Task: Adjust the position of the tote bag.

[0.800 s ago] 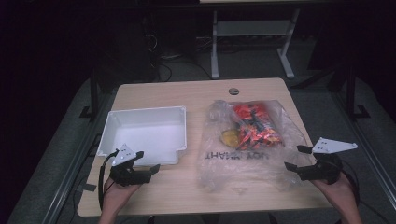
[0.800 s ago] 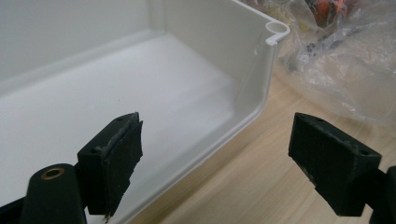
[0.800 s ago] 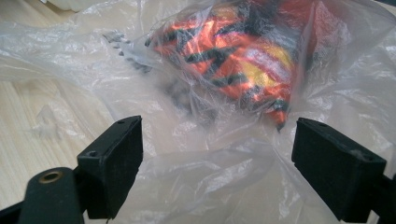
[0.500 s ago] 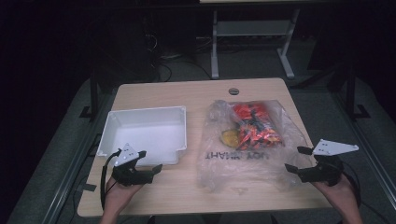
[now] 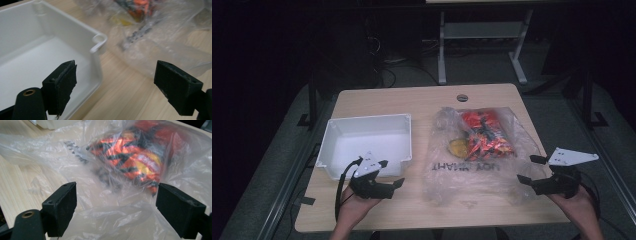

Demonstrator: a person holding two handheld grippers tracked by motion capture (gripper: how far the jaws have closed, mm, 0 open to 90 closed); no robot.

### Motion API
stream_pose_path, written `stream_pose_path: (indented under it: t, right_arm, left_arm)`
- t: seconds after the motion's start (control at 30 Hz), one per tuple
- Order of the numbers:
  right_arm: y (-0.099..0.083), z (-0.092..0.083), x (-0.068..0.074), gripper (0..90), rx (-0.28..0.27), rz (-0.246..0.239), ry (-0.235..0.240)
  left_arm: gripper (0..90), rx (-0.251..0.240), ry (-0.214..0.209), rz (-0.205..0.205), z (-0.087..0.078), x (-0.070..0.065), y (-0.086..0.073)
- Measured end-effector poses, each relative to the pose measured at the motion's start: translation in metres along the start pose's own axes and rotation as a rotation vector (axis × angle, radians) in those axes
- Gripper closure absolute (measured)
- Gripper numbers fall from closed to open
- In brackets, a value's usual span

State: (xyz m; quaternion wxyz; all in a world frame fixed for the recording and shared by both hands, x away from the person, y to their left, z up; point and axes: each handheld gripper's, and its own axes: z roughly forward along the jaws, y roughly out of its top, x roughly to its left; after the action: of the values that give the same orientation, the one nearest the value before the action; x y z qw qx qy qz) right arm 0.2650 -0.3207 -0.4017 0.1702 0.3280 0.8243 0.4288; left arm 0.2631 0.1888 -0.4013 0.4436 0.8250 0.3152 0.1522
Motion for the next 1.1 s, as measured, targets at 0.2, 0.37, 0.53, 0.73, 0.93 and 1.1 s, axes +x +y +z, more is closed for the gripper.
stream_pose_path:
  t: [0.2, 0.37, 0.53, 0.73, 0.93, 1.1]
  right_arm:
    - [0.008, -0.005, -0.008, 19.6, 0.011, -0.023, 0.003]
    - [0.017, -0.004, -0.017, 20.4, 0.033, -0.036, 0.017]
    - [0.023, 0.0, -0.028, 21.9, 0.04, -0.039, 0.037]
    - [0.027, 0.003, -0.036, 22.4, 0.057, -0.038, 0.041]
    - [0.033, 0.006, -0.042, 23.8, 0.078, -0.057, 0.037]
    - [0.039, 0.014, -0.048, 25.1, 0.099, -0.062, 0.047]
  left_arm:
    - [19.0, 0.009, -0.062, 0.063, 0.02, -0.018, 0.023]
    - [19.8, 0.022, -0.126, 0.098, 0.042, -0.033, 0.046]
    - [20.4, 0.037, -0.162, 0.151, 0.061, -0.048, 0.065]
    - [21.9, 0.075, -0.196, 0.176, 0.087, -0.052, 0.076]
    - [24.3, 0.099, -0.206, 0.165, 0.105, -0.051, 0.08]
    - [25.4, 0.11, -0.211, 0.17, 0.121, -0.052, 0.085]
